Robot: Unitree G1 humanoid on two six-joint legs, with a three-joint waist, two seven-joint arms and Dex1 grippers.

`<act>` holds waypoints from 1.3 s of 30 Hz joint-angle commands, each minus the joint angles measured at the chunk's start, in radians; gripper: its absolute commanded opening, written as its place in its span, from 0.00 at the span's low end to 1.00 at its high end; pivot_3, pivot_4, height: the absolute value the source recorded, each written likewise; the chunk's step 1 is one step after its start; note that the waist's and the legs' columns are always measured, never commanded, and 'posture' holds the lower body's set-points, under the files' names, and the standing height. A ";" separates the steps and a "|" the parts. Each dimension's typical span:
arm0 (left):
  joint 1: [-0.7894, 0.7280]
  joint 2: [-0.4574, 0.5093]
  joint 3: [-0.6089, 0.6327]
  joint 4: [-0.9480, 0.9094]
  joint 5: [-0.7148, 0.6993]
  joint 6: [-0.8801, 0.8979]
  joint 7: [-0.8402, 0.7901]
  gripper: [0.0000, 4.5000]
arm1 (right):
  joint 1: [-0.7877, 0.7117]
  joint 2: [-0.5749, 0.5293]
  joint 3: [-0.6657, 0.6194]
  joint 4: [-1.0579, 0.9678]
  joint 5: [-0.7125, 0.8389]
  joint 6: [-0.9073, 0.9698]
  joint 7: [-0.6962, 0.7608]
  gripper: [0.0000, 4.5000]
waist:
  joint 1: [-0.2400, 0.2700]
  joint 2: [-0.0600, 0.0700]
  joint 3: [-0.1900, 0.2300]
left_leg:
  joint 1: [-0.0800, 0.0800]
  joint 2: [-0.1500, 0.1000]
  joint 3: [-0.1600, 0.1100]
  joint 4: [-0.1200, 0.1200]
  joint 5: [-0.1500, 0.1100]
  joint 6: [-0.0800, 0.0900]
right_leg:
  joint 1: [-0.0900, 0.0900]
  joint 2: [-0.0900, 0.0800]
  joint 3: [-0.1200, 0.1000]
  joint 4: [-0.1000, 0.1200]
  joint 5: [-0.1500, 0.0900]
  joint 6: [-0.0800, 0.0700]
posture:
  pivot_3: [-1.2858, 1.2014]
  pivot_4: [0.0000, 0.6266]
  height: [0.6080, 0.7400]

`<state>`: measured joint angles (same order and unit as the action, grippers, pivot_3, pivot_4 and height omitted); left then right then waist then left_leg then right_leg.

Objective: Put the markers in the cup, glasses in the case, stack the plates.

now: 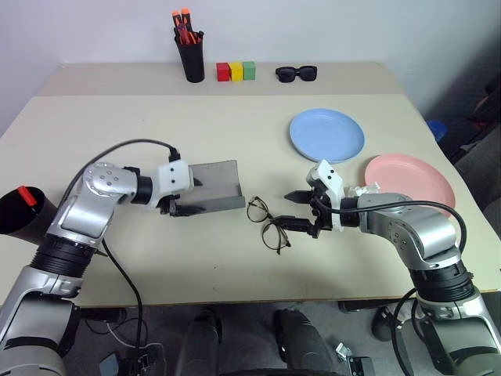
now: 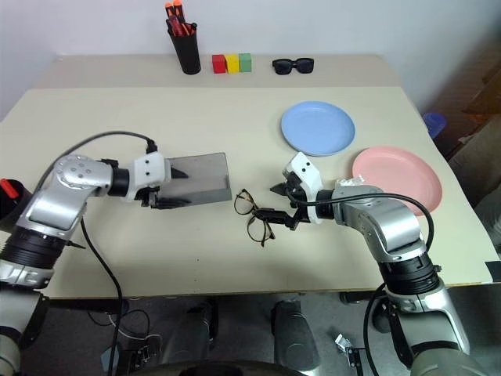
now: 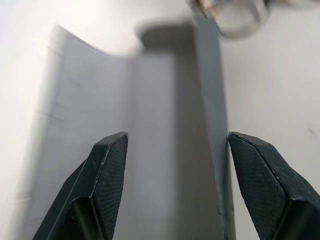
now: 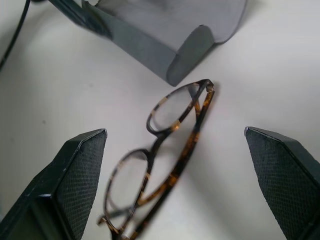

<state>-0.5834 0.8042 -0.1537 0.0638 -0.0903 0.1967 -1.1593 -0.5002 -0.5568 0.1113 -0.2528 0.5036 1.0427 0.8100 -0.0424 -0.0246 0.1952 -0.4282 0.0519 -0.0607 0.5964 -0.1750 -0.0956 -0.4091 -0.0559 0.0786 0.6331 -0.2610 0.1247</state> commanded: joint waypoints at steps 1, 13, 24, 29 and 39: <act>0.083 0.017 0.088 -0.156 -0.065 0.058 0.034 0.72 | -0.033 0.018 -0.010 -0.032 0.023 0.052 -0.044 1.00 | -0.003 0.000 0.000 | 0.000 0.000 0.000 0.000 0.000 0.000 | 0.000 0.000 0.000 0.000 0.000 0.000 | 0.52 0.24 1.00; 0.495 0.004 0.209 -0.647 -0.265 0.334 0.167 0.72 | -0.039 0.078 0.017 -0.004 0.030 0.139 -0.133 1.00 | 0.001 0.000 0.000 | 0.001 0.000 0.000 0.001 -0.001 0.001 | 0.000 0.000 0.001 0.001 -0.001 0.000 | 0.52 0.24 1.00; 0.585 0.014 0.233 -0.673 -0.266 0.369 0.267 0.73 | -0.042 0.102 0.017 0.028 0.033 0.164 -0.166 0.37 | -0.002 0.000 0.000 | 0.001 0.000 0.000 0.001 -0.001 0.001 | 0.000 0.000 0.001 0.000 -0.001 -0.001 | 0.52 0.24 1.00; 0.617 0.032 0.235 -0.671 -0.261 0.355 0.263 0.73 | -0.047 0.106 0.017 0.040 0.036 0.168 -0.176 0.01 | -0.002 0.000 -0.001 | 0.001 0.000 0.000 0.001 -0.001 0.001 | 0.000 0.000 0.001 0.000 -0.001 -0.001 | 0.52 0.24 1.00; 0.666 0.017 0.268 -0.678 -0.276 0.346 0.285 0.73 | -0.080 0.046 0.035 -0.013 0.033 0.120 -0.143 0.01 | -0.002 0.000 -0.001 | 0.001 0.000 0.001 0.000 -0.001 0.001 | 0.000 -0.001 0.001 -0.002 0.000 -0.002 | 0.52 0.24 1.00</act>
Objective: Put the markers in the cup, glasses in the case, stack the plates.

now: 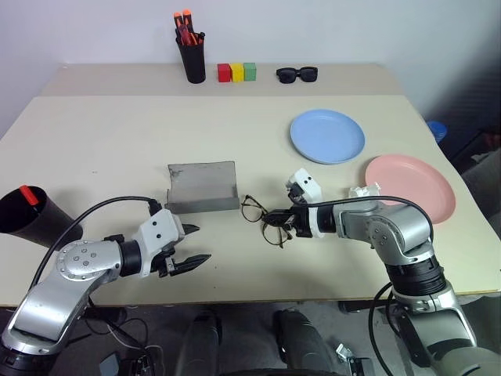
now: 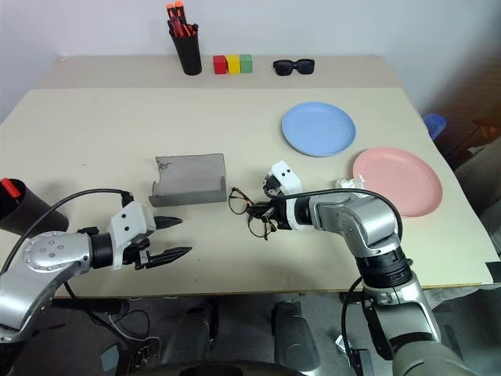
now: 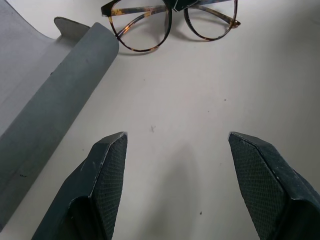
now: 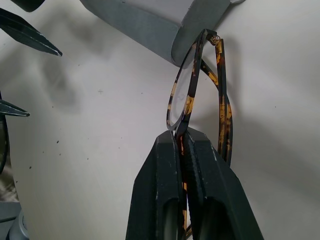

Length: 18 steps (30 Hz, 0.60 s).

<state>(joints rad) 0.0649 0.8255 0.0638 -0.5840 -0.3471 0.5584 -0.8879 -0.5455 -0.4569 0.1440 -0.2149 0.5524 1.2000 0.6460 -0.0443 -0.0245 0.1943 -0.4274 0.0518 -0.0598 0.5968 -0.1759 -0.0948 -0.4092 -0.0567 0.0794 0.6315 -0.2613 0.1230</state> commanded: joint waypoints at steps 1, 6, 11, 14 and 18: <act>0.030 -0.011 0.068 -0.030 -0.024 -0.019 0.023 0.73 | -0.047 -0.075 0.009 -0.065 -0.017 -0.054 0.041 0.01 | 0.001 0.000 0.000 | 0.000 0.000 0.000 0.000 0.000 0.000 | 0.000 0.000 0.000 0.000 0.000 0.000 | 0.52 0.24 1.00; 0.105 -0.064 0.146 -0.023 -0.033 -0.052 0.072 0.73 | -0.129 -0.191 0.055 -0.105 -0.029 -0.157 0.176 0.01 | -0.002 0.001 0.001 | 0.000 0.000 0.001 0.000 0.000 0.000 | -0.001 -0.001 0.000 -0.001 0.000 -0.001 | 0.52 0.24 1.00; 0.155 -0.118 0.202 -0.002 -0.038 -0.093 0.108 0.73 | -0.233 -0.190 0.111 -0.030 -0.078 -0.318 0.282 0.01 | -0.001 0.001 0.001 | 0.000 0.000 0.002 -0.001 -0.001 0.001 | -0.002 -0.001 0.000 -0.001 0.000 -0.001 | 0.52 0.24 1.00; 0.161 -0.188 0.255 0.033 -0.070 -0.127 0.152 0.73 | -0.362 -0.076 0.180 0.158 -0.161 -0.451 0.301 0.01 | -0.012 0.001 0.001 | 0.000 0.000 0.003 -0.001 -0.001 0.001 | -0.002 -0.001 0.001 -0.001 0.000 -0.002 | 0.52 0.24 1.00; 0.173 -0.263 0.304 0.082 -0.111 -0.201 0.151 0.73 | -0.518 0.098 0.240 0.469 -0.259 -0.628 0.340 0.01 | -0.025 0.000 0.000 | 0.000 0.000 0.002 -0.001 -0.001 0.001 | -0.001 0.000 0.000 0.000 0.001 -0.002 | 0.52 0.24 1.00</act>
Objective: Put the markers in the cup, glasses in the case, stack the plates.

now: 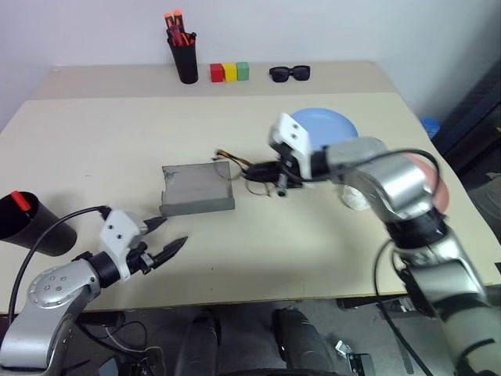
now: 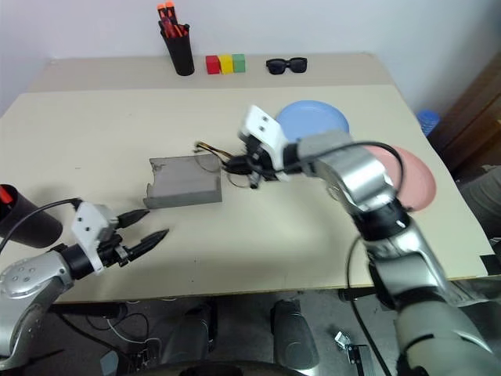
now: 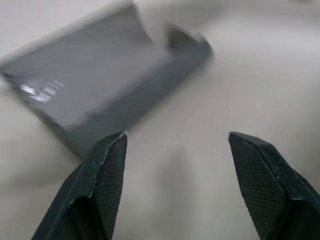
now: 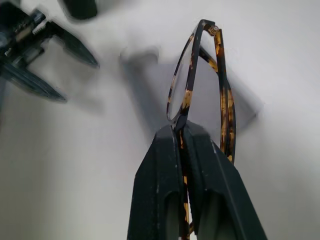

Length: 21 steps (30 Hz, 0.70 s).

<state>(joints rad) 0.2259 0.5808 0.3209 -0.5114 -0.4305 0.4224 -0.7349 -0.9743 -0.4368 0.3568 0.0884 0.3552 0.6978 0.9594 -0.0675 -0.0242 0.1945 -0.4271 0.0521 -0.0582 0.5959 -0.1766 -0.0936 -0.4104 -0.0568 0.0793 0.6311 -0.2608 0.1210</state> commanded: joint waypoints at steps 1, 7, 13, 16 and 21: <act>0.021 -0.024 0.050 0.020 -0.015 -0.093 -0.005 0.73 | -0.128 0.121 0.034 0.250 -0.084 -0.166 0.035 0.01 | -0.002 0.000 0.000 | 0.000 0.000 0.000 0.000 0.000 0.000 | 0.000 0.000 0.000 0.000 0.000 0.000 | 0.52 0.24 1.00; 0.083 -0.044 0.065 0.026 -0.012 -0.155 0.007 0.73 | -0.288 0.320 0.047 0.653 -0.172 -0.361 0.139 0.01 | -0.002 0.001 0.001 | -0.001 0.000 0.000 -0.003 0.000 0.000 | -0.001 0.000 0.000 0.001 0.000 0.001 | 0.52 0.24 1.00; 0.144 -0.054 0.072 -0.013 -0.029 -0.162 0.016 0.73 | -0.322 0.382 0.063 0.878 -0.279 -0.523 0.225 0.01 | -0.002 0.001 0.001 | -0.001 0.000 0.000 -0.002 0.000 -0.001 | -0.001 0.000 0.000 0.000 0.000 0.000 | 0.52 0.24 1.00; 0.161 -0.054 0.070 -0.014 -0.031 -0.170 0.018 0.73 | -0.329 0.392 0.052 0.939 -0.315 -0.567 0.237 0.01 | -0.004 0.001 0.001 | 0.000 0.000 0.000 -0.003 0.000 -0.001 | -0.001 0.000 -0.001 0.001 0.000 0.000 | 0.52 0.24 1.00; 0.172 -0.052 0.058 0.003 -0.020 -0.191 0.013 0.73 | -0.316 0.382 0.043 0.965 -0.354 -0.596 0.299 0.01 | -0.004 0.002 0.001 | 0.000 0.000 0.000 -0.004 0.000 -0.001 | -0.002 0.000 0.000 0.001 0.000 0.000 | 0.52 0.24 1.00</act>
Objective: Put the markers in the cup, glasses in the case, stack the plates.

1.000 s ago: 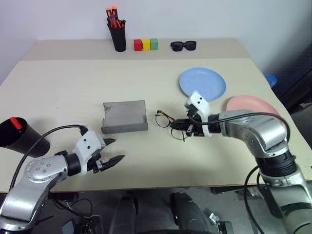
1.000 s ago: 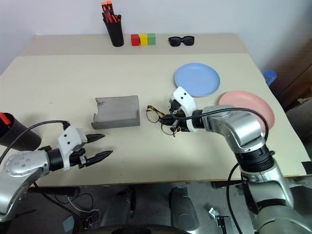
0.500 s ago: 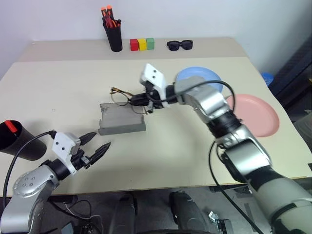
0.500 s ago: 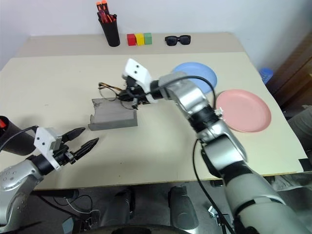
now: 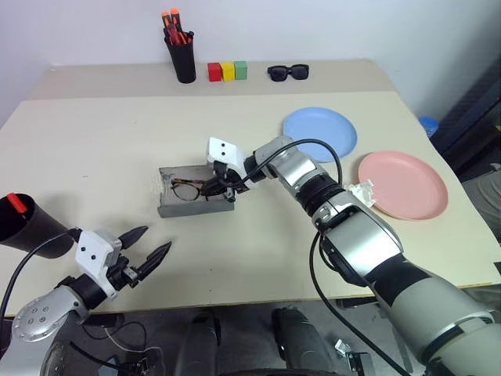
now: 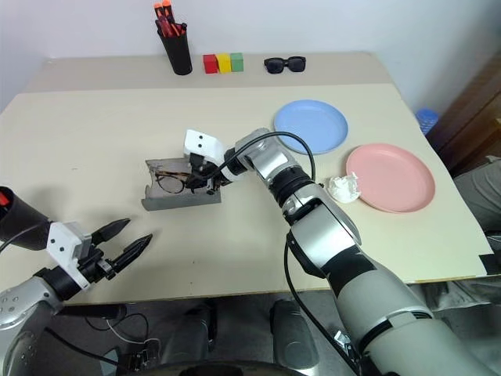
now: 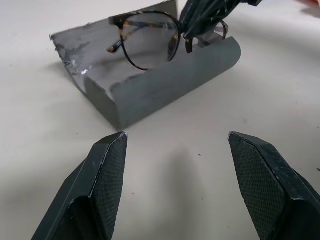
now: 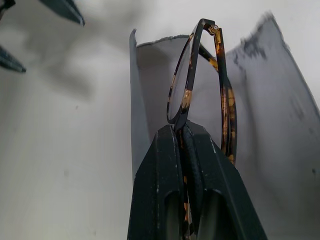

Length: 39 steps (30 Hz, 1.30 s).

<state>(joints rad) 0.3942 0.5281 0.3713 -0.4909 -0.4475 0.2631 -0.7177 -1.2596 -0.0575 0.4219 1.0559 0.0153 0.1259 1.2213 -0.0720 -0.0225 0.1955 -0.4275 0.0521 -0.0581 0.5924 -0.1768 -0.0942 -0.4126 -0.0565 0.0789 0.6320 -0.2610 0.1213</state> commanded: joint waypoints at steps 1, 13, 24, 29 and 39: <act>0.000 0.003 0.003 -0.012 -0.001 -0.036 -0.006 0.73 | -0.027 -0.001 -0.023 -0.005 -0.019 -0.025 0.051 0.01 | 0.000 0.000 0.000 | 0.000 0.000 0.000 0.000 0.000 0.000 | 0.000 0.000 0.000 0.000 0.000 0.000 | 0.52 0.24 1.00; -0.145 -0.008 0.004 0.010 -0.062 0.059 0.078 0.73 | -0.021 -0.053 -0.126 -0.125 0.007 -0.019 0.069 0.75 | 0.003 0.001 0.000 | 0.000 0.000 0.000 0.000 0.000 0.000 | 0.000 0.000 0.000 0.000 0.000 0.000 | 0.52 0.24 1.00; -0.730 0.001 -0.094 0.229 0.019 0.403 0.436 0.01 | 0.399 -0.250 -0.190 -0.868 0.061 0.137 -0.013 0.76 | 0.030 -0.001 0.000 | 0.000 0.000 -0.003 0.003 0.001 -0.001 | 0.003 0.001 -0.001 0.002 0.001 0.006 | 0.52 0.24 1.00; -0.997 0.004 -0.207 0.430 0.059 0.511 0.418 0.01 | 0.647 -0.345 -0.231 -1.200 0.110 0.240 -0.084 0.76 | 0.031 -0.001 0.000 | 0.000 -0.001 -0.004 0.004 0.001 -0.001 | 0.004 0.001 -0.001 0.002 0.001 0.008 | 0.52 0.24 1.00; -1.316 0.030 -0.443 0.852 0.159 0.673 0.209 0.01 | 0.823 -0.451 -0.364 -1.466 0.202 0.467 -0.262 0.76 | 0.028 -0.001 0.000 | 0.000 -0.001 -0.004 0.004 0.001 -0.001 | 0.003 0.001 -0.001 0.003 0.001 0.009 | 0.52 0.24 1.00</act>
<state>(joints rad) -0.8897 0.5411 -0.0565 0.3543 -0.2998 0.9201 -0.4628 -0.4414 -0.4938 0.1113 -0.3614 0.1891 0.5701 0.9900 -0.0438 -0.0236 0.1953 -0.4275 0.0512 -0.0620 0.5958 -0.1758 -0.0950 -0.4092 -0.0551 0.0778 0.6342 -0.2601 0.1297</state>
